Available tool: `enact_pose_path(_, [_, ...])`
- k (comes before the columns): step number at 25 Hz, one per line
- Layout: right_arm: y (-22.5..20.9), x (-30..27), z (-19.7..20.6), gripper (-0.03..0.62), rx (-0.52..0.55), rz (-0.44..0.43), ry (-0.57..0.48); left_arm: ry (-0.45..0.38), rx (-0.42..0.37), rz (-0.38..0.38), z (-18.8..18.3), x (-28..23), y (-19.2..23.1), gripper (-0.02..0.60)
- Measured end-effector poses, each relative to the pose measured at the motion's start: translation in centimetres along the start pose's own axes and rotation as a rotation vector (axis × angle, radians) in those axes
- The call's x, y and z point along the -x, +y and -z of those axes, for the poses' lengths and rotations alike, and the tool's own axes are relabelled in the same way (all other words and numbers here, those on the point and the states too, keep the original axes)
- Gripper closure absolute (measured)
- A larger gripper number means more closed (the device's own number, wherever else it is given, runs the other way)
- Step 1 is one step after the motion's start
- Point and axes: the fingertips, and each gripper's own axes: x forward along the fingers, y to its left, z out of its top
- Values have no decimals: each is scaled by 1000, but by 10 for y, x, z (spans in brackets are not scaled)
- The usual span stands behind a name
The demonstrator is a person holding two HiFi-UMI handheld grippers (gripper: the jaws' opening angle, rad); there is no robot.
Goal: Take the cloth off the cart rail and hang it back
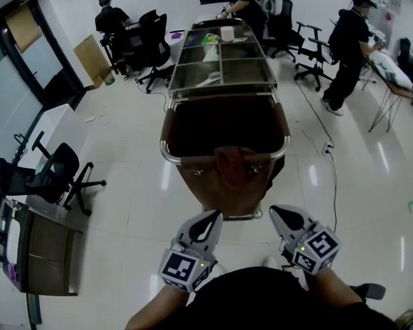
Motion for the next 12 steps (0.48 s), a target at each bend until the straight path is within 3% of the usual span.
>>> enact_pose_path(12, [-1,2,-6,588,11,7,-3,-1,-5,18,0,-3,-7,581])
